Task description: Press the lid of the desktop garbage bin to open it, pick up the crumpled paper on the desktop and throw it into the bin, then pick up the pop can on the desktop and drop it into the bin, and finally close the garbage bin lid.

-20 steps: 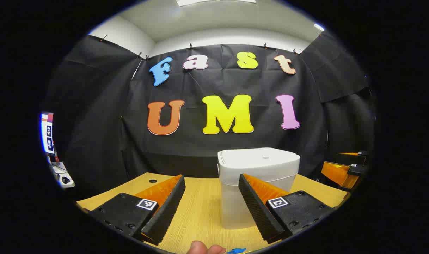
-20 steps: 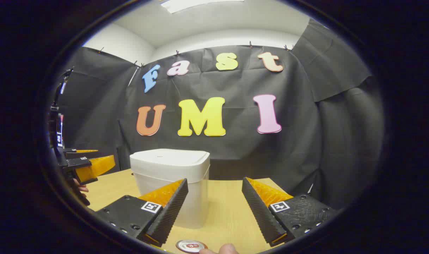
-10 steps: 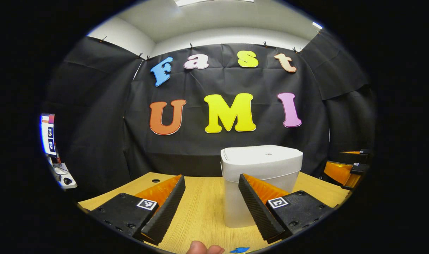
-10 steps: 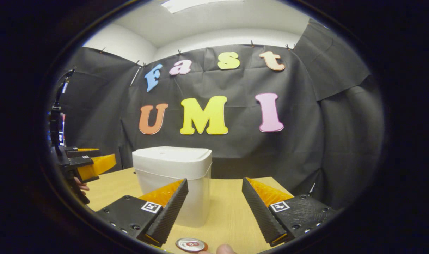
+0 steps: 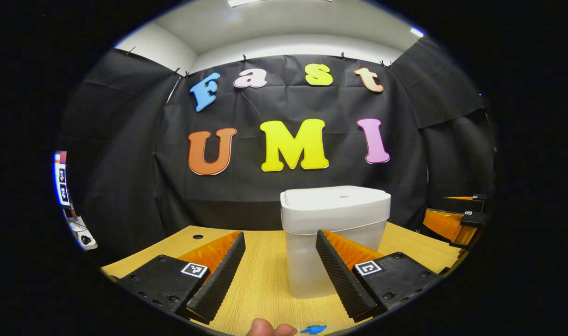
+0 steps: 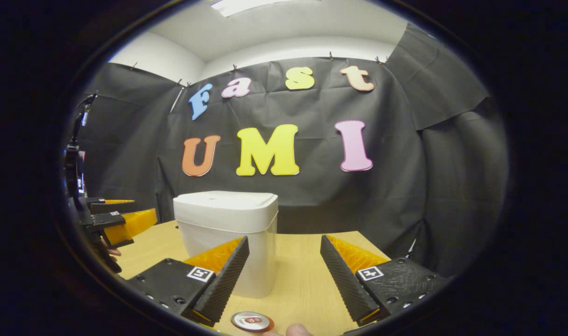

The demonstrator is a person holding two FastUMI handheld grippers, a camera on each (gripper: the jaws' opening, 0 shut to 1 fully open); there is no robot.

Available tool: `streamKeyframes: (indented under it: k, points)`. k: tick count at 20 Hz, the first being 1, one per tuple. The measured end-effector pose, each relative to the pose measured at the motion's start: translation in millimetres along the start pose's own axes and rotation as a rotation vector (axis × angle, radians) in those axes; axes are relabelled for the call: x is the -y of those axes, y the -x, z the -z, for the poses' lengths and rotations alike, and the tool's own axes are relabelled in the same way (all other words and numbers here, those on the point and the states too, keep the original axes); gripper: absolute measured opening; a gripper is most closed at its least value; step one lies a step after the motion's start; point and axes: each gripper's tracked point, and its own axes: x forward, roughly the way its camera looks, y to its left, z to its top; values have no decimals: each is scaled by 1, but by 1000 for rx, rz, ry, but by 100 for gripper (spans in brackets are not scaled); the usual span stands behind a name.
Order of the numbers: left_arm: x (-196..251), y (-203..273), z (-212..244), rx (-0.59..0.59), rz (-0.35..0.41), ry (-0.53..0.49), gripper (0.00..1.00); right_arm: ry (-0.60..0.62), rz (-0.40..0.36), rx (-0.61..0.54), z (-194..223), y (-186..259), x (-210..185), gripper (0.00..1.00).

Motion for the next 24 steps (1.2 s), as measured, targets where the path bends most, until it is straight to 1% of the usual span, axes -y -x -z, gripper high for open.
streamKeyframes:
  k: [3, 4, 5, 6, 7, 10, 11, 12, 13, 15, 17, 21, 24]
  points:
    - [1, 2, -1, -1, 0, -11, 98, -9, -7, -1, 1, 2, -2, 95]
    - [1, 2, -1, -3, -3, -8, 98, -9, -10, 1, 0, 3, -3, 93]
    - [2, 2, 0, -6, -2, -8, 98, -10, -12, 1, -1, 3, -3, 95]
    - [2, 3, 1, -6, -3, -8, 98, -11, -15, 0, -2, 4, -4, 93]
    - [2, 4, 1, -5, -4, -9, 98, -13, -20, -1, -1, 5, -5, 95]
    - [-1, 4, 0, -1, -12, -6, 98, -11, -41, -11, -3, 6, -9, 95]
    - [-2, 6, 1, 0, -12, -1, 98, -9, -46, -18, -3, 7, -10, 93]
    - [-2, 6, 1, 1, -11, 3, 98, -10, -48, -21, -4, 8, -11, 93]
    - [-1, 7, 0, 3, -11, 6, 98, -10, -52, -21, -5, 8, -12, 95]
    - [-1, 7, -1, 7, -7, 8, 98, -11, -52, -18, -11, 6, -13, 95]
    - [-2, 7, -1, 11, -4, 6, 98, -10, -80, -22, -22, 1, -23, 93]
    - [-2, 8, 5, -1, 3, 5, 98, 6, -134, -15, -47, -16, -42, 94]
    - [-6, 11, 7, -3, -5, 8, 98, 4, -190, -31, -60, -32, -63, 94]
